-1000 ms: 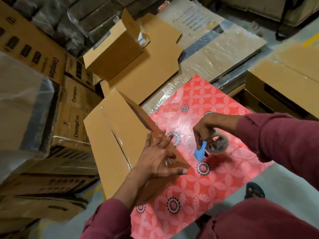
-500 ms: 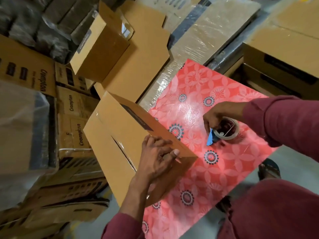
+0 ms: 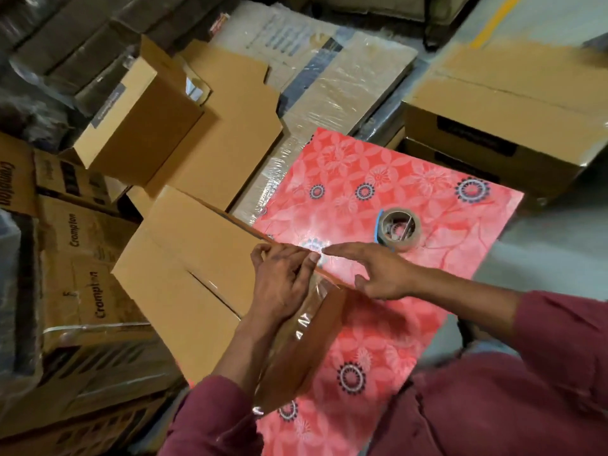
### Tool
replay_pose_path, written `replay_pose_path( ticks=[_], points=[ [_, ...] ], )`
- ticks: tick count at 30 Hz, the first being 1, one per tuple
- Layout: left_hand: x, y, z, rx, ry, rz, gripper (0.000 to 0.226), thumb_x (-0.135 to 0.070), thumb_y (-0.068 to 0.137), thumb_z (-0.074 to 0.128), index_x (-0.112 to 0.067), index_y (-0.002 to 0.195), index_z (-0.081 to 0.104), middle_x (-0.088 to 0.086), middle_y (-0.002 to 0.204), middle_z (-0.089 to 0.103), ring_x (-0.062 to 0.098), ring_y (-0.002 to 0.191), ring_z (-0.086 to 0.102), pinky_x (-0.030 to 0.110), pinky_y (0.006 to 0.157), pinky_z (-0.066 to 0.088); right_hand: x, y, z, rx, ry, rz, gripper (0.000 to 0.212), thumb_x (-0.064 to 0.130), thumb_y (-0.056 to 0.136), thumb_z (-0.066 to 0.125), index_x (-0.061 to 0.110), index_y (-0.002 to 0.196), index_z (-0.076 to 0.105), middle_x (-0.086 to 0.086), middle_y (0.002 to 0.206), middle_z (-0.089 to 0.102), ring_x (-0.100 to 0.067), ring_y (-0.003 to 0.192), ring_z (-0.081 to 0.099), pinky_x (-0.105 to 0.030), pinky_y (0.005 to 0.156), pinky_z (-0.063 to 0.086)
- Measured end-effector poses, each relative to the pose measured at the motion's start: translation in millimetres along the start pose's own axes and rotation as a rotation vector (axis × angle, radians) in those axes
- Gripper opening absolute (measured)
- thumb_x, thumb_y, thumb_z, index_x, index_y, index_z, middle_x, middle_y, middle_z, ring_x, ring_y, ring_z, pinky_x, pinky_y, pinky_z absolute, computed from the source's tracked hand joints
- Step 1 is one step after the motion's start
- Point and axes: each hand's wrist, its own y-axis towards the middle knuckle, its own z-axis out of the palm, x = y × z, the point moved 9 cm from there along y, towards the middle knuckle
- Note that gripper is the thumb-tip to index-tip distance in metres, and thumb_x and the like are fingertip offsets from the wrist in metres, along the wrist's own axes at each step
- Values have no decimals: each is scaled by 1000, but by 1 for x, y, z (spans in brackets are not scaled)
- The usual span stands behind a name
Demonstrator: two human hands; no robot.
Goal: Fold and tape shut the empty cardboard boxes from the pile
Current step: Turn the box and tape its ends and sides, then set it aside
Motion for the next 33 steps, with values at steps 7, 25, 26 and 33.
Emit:
replay_pose_path(
  ticks=[7,25,26,33],
  points=[
    [8,-1,9,-16,33,12,51,-50,109,30,-29,82,68,-14,87,69,13,99,57,52,100,27,28,-30,64,-383,237,67,95,-1,71,57,18,161,33,5,162,40,-5,148,38,-29,121,35],
    [8,0,9,-56,37,-1,48,-49,109,31,-30,98,73,-7,88,71,19,103,59,51,105,24,31,-65,46,-685,458,232,31,47,97,62,27,117,75,7,130,70,-9,126,61,-50,108,48],
    [7,0,7,-64,23,-1,44,-49,109,32,-31,104,73,-6,86,70,19,103,59,50,106,23,28,-55,34,-673,542,267,42,55,96,60,20,110,77,-1,119,75,-18,118,66,-53,101,51],
    [9,-1,8,-53,4,5,49,-52,104,30,-34,132,66,-3,103,75,16,112,59,44,110,17,25,-7,12,-433,369,182,34,62,83,77,31,96,84,1,86,79,-25,85,76,-50,80,58]
  ],
)
